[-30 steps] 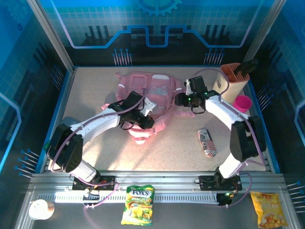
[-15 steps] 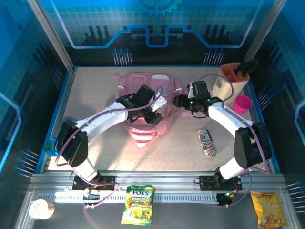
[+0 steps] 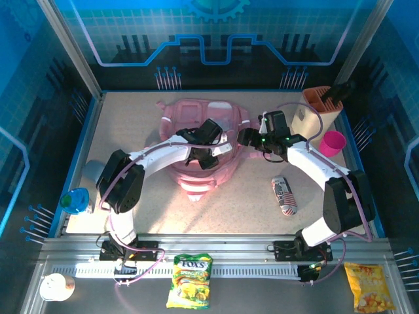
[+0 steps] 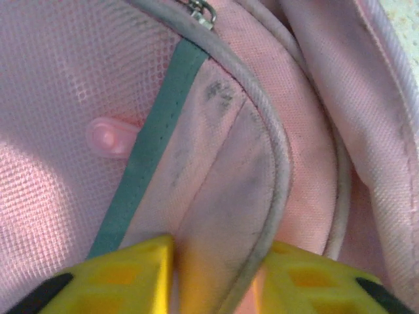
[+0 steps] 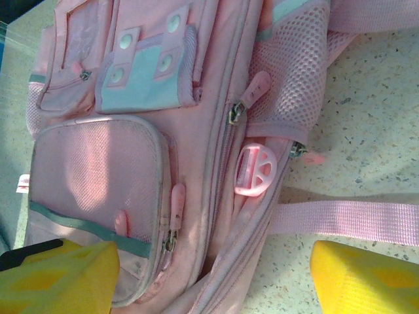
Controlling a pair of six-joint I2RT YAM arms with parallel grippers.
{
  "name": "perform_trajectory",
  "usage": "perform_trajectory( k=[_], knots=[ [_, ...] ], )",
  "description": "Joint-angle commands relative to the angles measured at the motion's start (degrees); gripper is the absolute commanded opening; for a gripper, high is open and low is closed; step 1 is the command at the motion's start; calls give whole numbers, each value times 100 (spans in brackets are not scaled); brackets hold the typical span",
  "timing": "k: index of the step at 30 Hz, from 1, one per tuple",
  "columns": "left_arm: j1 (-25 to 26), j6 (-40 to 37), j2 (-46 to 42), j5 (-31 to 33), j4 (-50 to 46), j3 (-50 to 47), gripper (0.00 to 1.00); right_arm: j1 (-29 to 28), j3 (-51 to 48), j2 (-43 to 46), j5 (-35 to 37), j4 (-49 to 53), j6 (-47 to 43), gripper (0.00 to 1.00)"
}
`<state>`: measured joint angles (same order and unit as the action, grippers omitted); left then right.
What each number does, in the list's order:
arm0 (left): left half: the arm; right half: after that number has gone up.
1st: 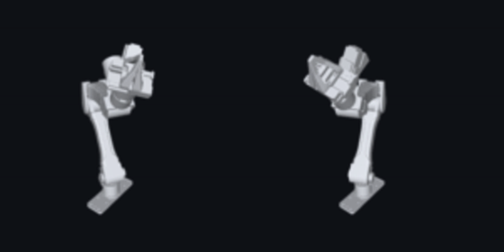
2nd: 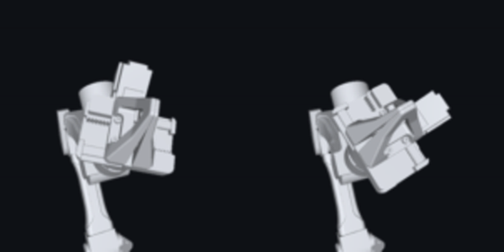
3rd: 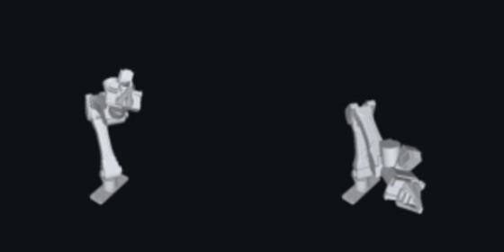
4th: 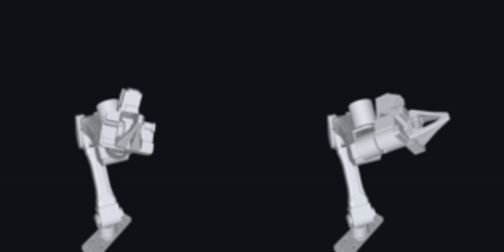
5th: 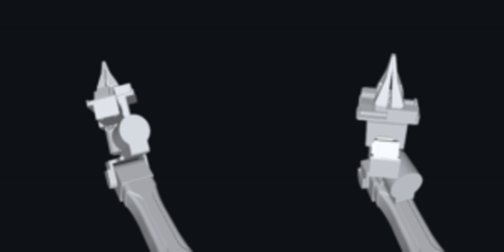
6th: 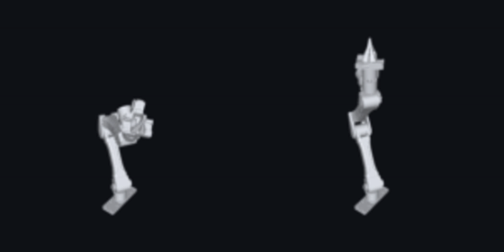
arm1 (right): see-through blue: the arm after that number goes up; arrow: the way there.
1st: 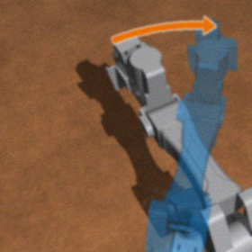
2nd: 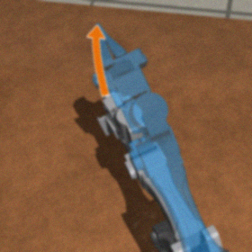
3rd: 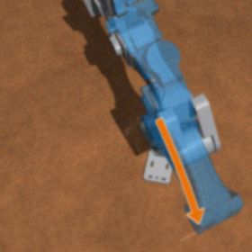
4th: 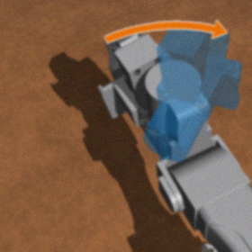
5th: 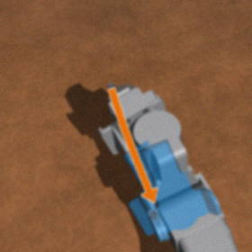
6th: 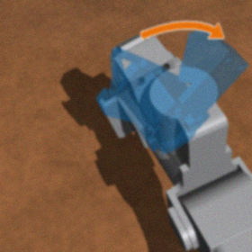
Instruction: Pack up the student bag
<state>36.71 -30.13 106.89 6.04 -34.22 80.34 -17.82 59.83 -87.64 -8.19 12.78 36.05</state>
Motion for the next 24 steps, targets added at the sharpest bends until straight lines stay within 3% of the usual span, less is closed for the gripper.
perform_trajectory(
  k=[1,4,8,13,20,24],
  knots=[
    [-77,-2,5,456,220,158,21,36,-94,141,-4,-92,51,77],
    [-117,54,-211,324,322,59,9,42,-83,124,-7,-132,26,77],
    [-266,305,-652,-42,606,-229,0,52,-37,-21,-331,-378,-67,75],
    [-473,648,-1336,-562,1255,-877,0,50,378,-595,-1125,-723,-165,71],
    [-794,1080,-1972,-906,1962,-1522,0,51,1412,-1723,-1699,-998,187,71],
    [-940,1259,-2138,-1114,2103,-1659,0,67,1815,-2234,-1577,-1001,454,72]
  ],
)
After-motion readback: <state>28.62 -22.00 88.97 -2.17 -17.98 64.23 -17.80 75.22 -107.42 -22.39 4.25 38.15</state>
